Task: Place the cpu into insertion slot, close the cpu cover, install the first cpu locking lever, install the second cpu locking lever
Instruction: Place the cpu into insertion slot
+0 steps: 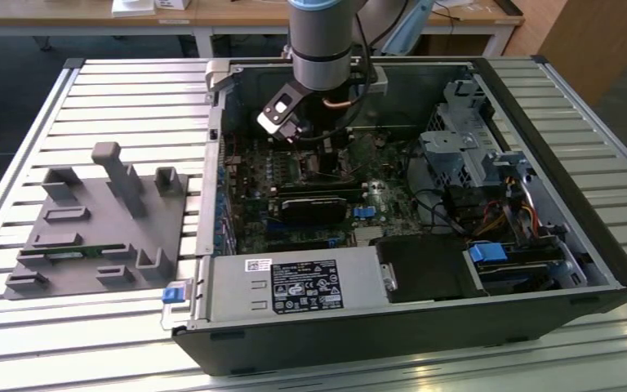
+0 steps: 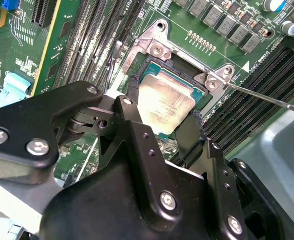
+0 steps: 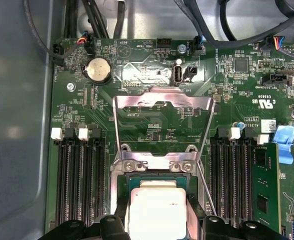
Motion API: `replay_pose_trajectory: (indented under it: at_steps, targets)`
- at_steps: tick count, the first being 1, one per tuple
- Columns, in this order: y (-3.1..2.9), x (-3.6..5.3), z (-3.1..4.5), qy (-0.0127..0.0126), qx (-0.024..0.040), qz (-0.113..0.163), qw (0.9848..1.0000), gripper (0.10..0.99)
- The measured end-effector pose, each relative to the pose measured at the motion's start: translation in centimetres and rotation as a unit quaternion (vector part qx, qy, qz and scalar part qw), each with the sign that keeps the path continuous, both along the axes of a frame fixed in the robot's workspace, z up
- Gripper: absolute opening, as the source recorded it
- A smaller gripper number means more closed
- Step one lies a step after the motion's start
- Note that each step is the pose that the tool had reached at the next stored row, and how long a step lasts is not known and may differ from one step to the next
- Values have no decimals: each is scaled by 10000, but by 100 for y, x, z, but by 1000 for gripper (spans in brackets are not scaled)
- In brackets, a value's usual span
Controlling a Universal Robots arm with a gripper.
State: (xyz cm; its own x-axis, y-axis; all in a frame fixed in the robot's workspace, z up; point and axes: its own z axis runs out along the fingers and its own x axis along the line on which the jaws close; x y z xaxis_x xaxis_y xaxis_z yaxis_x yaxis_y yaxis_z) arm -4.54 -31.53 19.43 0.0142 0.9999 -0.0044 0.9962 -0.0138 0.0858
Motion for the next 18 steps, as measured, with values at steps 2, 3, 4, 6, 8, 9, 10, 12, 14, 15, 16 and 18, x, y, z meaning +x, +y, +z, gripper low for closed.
replay_pose_trajectory:
  at_steps: [2, 3, 4, 6, 8, 9, 10, 12, 14, 15, 16, 18]
  targets:
    - [-1, 0, -2, 0, 0, -11, 10000, 537]
    - [-1, 0, -5, 0, 0, -16, 10000, 537]
    - [-1, 0, -8, 0, 0, -20, 10000, 537]
    - [-1, 0, -15, 0, -1, -22, 10000, 537]
    - [-1, -1, -18, 2, -2, -22, 10000, 537]
    - [-1, -1, -18, 1, -2, -22, 10000, 537]
    - [-1, 0, -19, 1, -2, -22, 10000, 537]
    - [-1, 0, -20, 0, -1, -22, 10000, 537]
    - [-1, 0, -20, 0, -1, -23, 10000, 537]
    - [-1, 0, -20, 0, -1, -22, 10000, 537]
    - [-1, 0, -20, 0, 0, -22, 10000, 537]
    - [0, 1, -23, -2, 2, -22, 10000, 549]
